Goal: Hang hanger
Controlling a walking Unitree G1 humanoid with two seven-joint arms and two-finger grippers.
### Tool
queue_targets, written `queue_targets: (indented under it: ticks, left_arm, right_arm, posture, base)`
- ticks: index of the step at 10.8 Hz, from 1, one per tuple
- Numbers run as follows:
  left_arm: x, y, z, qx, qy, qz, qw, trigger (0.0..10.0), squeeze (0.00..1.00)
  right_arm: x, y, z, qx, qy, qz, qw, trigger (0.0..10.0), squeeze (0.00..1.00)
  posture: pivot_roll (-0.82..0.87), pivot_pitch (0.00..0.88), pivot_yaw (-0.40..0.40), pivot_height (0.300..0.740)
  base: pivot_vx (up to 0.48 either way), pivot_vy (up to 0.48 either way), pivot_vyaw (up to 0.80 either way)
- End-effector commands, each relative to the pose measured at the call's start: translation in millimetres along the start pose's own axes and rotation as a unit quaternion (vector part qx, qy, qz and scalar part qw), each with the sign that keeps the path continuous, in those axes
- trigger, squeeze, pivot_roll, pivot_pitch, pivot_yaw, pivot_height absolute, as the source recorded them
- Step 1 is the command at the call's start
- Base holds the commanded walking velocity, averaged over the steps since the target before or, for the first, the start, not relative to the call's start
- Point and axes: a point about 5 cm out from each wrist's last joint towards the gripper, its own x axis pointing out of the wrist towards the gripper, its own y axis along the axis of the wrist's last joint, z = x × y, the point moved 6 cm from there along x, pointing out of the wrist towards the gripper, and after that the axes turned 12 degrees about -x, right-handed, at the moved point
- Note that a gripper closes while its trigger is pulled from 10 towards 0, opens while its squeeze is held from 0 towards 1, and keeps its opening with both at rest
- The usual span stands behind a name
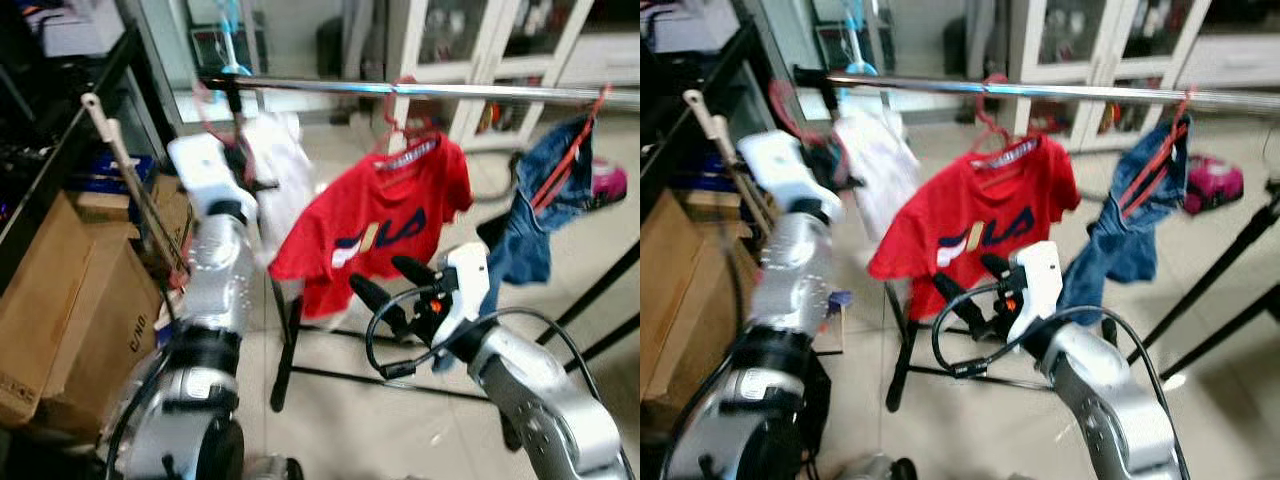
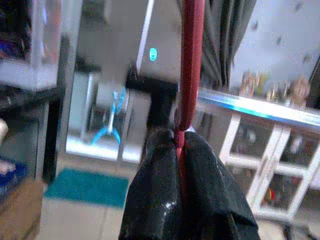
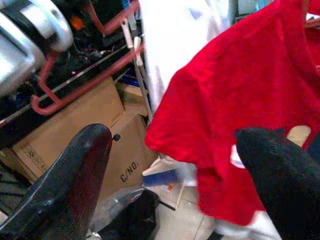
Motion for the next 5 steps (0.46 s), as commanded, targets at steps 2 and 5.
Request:
queue_targets:
  ticks: [2, 5]
  left_arm:
    - [-3.8, 20, 25.5, 0.018, -0.054, 0.022, 0.998, 10.0, 0.00]
    - [-14.8, 29, 30.4, 0.044, -0.104, 0.003, 0.994, 10.0, 0.00]
  right_arm:
    - [5.4, 3, 8.5, -0.015, 0.001, 0.005, 1.000, 10.0, 0.00]
    - [13.9, 5, 21.6, -0.032, -0.004, 0.009, 0.999, 10.0, 0.00]
  posture:
    - [-0.09, 0.000, 0.042, 0.740]
    - [-0.05, 0.000, 0.042, 0.740]
  base:
    - [0.000, 0.000, 0.00]
    - [0.000, 0.000, 0.00]
